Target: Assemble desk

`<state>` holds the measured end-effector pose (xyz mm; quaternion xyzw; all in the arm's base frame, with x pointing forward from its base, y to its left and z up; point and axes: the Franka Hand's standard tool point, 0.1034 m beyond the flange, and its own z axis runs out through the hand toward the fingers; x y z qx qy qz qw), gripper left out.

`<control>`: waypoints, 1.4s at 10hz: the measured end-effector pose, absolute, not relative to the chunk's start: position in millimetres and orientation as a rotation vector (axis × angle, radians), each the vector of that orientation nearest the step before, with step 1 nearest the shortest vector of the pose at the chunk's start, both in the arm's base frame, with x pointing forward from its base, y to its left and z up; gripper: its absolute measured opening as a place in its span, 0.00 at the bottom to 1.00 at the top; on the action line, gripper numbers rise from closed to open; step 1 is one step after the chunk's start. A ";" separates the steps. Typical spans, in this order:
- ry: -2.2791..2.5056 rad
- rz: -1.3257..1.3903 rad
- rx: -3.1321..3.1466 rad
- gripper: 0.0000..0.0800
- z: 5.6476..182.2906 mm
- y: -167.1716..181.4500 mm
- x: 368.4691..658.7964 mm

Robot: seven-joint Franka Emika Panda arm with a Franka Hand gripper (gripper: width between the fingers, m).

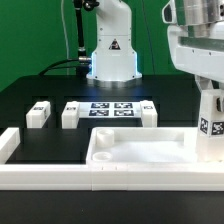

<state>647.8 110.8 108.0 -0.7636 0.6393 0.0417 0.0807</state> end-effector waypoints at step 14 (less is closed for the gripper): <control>-0.082 -0.039 -3.062 0.71 111.4 105.2 653.4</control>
Offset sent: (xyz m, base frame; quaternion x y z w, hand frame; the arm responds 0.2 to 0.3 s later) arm 0.0085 0.0059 0.0091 -0.0225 -0.0399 -0.4361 0.8987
